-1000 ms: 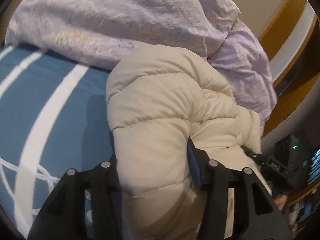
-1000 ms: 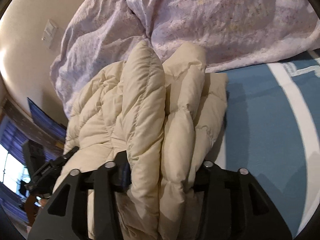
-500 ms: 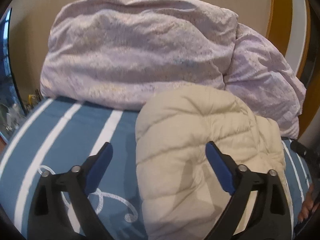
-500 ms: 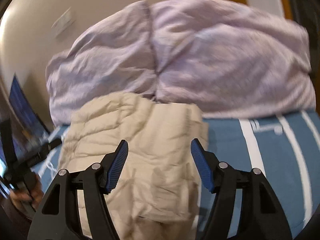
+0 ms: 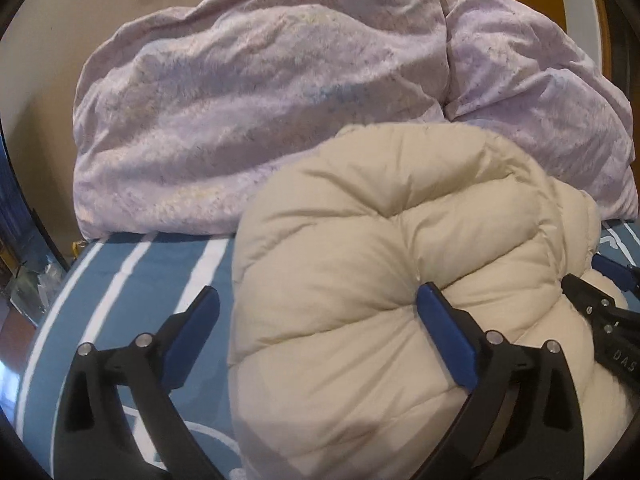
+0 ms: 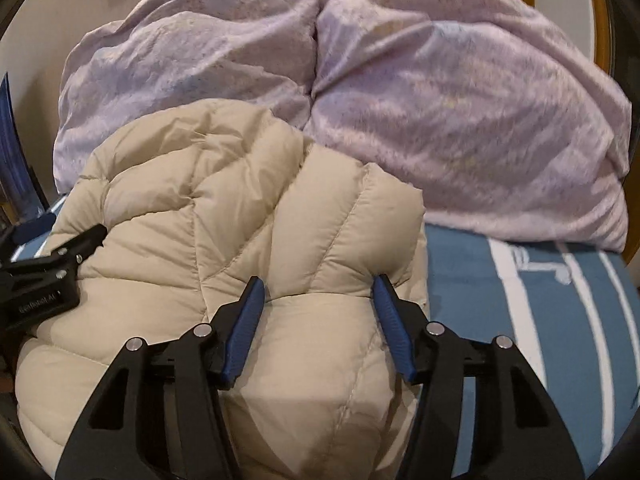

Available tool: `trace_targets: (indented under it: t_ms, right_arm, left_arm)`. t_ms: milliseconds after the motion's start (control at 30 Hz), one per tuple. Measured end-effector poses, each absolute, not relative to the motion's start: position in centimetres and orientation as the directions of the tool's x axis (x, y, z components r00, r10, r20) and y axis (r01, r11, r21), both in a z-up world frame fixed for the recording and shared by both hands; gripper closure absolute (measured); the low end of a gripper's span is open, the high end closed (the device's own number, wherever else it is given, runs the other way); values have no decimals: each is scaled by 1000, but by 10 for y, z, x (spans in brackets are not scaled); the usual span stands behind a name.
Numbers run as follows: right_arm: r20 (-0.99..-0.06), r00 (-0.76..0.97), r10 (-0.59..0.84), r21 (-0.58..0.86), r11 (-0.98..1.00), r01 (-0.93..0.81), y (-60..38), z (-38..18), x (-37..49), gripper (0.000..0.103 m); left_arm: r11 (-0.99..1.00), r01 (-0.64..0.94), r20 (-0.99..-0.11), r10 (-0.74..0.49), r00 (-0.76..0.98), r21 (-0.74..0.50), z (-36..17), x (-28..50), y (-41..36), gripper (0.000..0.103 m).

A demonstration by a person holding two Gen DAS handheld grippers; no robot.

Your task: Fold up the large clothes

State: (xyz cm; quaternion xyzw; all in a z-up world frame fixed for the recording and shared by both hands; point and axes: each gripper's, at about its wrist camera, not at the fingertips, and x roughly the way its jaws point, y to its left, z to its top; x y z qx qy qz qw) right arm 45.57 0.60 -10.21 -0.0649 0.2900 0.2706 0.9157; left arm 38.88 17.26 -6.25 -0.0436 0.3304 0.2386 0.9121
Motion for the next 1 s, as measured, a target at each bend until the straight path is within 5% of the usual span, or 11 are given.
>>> trace_targets:
  t_ms: [1000]
  right_arm:
    - [-636,621,458,99,847,-522,14,-119,483,44]
  left_arm:
    - [893,-449,-703,331,629,19,-99,415,189,2]
